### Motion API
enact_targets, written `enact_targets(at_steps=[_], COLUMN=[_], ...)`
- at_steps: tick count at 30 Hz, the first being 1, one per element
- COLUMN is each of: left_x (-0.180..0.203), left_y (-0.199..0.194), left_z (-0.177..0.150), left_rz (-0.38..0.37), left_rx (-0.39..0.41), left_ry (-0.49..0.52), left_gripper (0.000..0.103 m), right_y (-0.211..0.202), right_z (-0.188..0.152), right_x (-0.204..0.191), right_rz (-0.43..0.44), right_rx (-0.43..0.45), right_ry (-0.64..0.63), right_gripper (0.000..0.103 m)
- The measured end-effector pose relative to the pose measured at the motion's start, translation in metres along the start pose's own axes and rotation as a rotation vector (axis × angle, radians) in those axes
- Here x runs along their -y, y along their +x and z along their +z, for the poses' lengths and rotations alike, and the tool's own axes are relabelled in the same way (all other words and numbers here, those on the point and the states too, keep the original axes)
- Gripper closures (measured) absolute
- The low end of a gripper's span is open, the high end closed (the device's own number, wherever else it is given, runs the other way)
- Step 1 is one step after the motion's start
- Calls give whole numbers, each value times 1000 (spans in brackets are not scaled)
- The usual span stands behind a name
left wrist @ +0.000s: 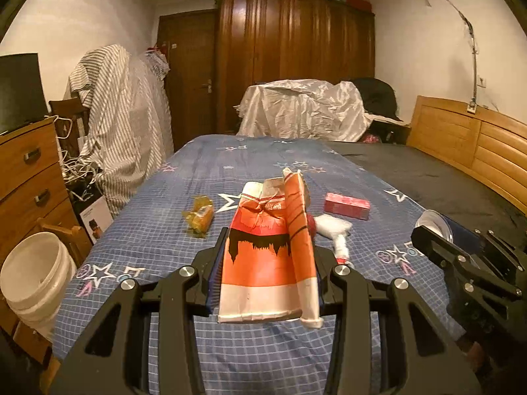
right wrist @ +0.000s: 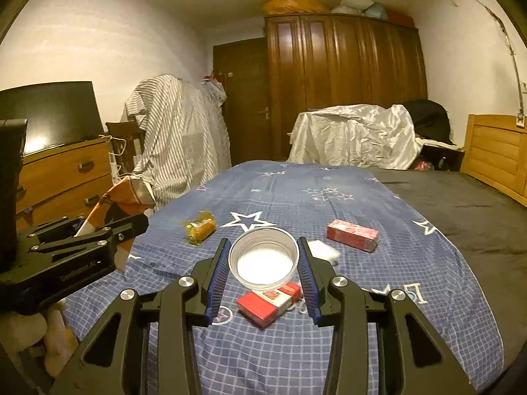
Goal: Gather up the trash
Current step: 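Lift the paper packet and white lid and carry them over the white bucket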
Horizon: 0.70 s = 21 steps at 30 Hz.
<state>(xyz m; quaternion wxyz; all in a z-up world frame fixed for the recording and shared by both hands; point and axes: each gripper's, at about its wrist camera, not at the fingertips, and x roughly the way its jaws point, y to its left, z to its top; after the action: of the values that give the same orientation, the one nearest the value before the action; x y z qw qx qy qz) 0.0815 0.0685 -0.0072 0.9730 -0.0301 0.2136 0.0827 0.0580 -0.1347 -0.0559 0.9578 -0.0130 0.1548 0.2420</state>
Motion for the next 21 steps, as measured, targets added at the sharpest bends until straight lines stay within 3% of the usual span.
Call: enact_targets(at_steps=[9, 21], left_x=[-45, -144], left_y=[-1, -15], left_z=[8, 18], left_rz=[75, 233], left_rx=[-8, -3], left_ry=[-47, -134], left_gripper=[64, 64], right_y=[40, 100], right_z=[25, 76], right_x=[-49, -158], right_rz=[104, 282], right_rx=[-24, -33], right_ry=[-53, -134], right_gripper=[62, 62])
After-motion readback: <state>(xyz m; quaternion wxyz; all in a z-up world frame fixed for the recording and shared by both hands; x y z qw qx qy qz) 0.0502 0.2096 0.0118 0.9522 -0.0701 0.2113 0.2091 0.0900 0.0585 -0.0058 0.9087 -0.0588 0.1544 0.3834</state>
